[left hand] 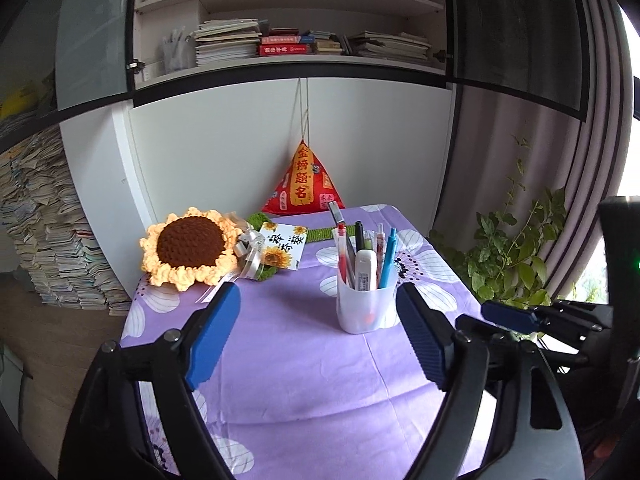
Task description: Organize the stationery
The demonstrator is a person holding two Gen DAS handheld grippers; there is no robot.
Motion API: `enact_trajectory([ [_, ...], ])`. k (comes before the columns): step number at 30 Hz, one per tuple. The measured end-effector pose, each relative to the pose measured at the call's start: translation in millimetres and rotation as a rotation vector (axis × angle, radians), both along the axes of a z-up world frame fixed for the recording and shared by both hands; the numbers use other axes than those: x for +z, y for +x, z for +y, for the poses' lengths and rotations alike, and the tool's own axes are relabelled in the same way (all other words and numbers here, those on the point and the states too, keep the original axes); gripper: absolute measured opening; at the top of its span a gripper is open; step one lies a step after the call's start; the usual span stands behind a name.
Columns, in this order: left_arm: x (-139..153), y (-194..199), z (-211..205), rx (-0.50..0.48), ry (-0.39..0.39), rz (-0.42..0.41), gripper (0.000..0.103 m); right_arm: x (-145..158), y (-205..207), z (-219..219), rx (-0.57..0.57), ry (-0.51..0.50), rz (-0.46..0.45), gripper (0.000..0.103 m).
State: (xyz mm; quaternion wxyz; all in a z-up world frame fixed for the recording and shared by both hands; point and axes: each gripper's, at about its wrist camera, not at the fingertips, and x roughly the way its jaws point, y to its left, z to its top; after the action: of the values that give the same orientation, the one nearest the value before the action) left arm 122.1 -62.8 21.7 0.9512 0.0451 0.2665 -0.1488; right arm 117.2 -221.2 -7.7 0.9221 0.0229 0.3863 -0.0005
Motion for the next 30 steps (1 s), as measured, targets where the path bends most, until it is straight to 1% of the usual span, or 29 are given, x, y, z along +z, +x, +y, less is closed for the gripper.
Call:
enact_trajectory([
  [5, 2.9, -18.6, 14.6, 0.037, -0.018, -0.008, 0.082, 18.6, -25.0, 11.2, 0.009, -0.024, -0.058, 0.026],
  [7, 3.9, -26.7, 20.6, 0.053, -0.027, -0.01, 0.082, 23.3, -35.0, 14.5, 0.013, -0.03, -0.077, 0.035],
  [8, 3.9, -30.7, 22.6, 0.058, -0.03, -0.012, 0.083, 26.2, -41.2, 16.6, 0.013, -0.029, -0.091, 0.047],
  [9, 4.1, -34.7, 24.2, 0.061, -0.033, -0.014, 0.084, 29.0, -47.4, 18.2, 0.013, -0.026, -0.11, 0.052],
  [11, 3.6, -42.9, 26.9, 0.066, -0.031, -0.018, 0.086, 34.5, -60.5, 21.0, 0.009, -0.019, -0.145, 0.052],
  [18, 4.8, -72.8, 32.9, 0.062, -0.02, -0.038, 0.087, 48.4, -91.8, 28.8, 0.005, -0.018, -0.2, 0.052],
  [21, 8.6, -84.9, 35.8, 0.064, -0.018, -0.059, 0.089, 55.6, -105.0, 32.4, 0.01, -0.02, -0.226, 0.053],
  [30, 27.1, -119.2, 51.2, 0.082, -0.049, -0.133, 0.095, 81.5, -141.0, 42.0, 0.02, -0.037, -0.311, 0.053],
])
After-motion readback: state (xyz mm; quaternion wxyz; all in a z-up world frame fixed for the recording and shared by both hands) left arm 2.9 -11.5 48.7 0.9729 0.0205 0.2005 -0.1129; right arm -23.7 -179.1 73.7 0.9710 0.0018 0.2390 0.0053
